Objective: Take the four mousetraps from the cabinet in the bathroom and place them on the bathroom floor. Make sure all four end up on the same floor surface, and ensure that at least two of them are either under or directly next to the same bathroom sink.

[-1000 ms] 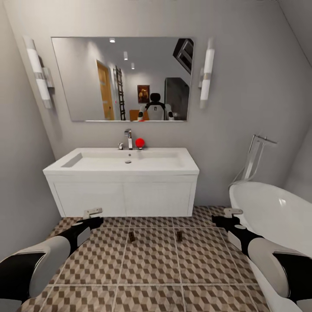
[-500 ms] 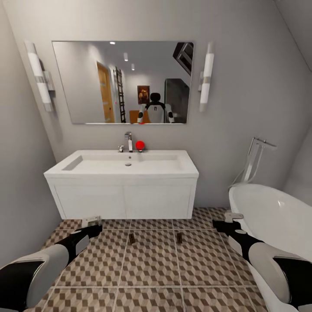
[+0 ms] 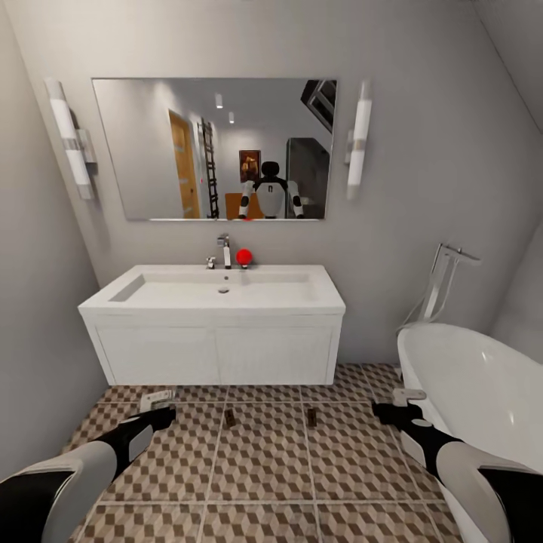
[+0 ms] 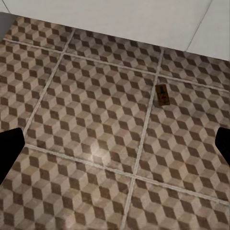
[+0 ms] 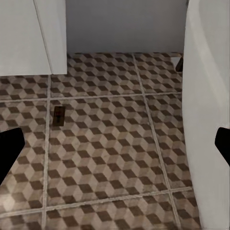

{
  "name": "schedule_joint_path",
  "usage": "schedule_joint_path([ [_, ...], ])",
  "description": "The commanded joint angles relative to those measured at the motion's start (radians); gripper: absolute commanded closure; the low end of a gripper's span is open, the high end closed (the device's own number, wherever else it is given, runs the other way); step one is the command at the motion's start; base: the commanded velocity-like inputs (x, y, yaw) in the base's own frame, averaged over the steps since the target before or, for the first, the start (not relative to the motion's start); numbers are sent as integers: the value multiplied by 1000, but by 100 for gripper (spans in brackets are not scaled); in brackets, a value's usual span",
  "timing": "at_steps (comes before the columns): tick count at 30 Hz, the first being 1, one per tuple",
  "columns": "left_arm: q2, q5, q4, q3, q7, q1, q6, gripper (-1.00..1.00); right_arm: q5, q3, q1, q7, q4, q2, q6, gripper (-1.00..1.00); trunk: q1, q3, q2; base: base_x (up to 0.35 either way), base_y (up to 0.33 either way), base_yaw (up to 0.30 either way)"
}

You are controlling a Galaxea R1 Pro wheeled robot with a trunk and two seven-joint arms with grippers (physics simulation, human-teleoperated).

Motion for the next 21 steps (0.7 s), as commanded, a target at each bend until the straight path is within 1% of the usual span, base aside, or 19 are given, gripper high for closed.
schedule_joint_path([
  [1,0,6,1,1,1,3,-2,-100,3,-3,3,-2,3,0,-6,-100,-4,2,7,0,0,0],
  [10,1,6,1,1,1,28,-2,-100,3,-2,47,-2,3,-3,-7,-100,-38,30,70,0,0,0],
  [15,3,6,1,1,1,45,-2,-100,3,-2,83,-2,2,-8,-7,-100,-58,46,105,0,0,0],
  [21,12,6,1,1,1,65,-2,-100,4,-2,119,-2,2,-15,-7,-100,-81,65,147,0,0,0],
])
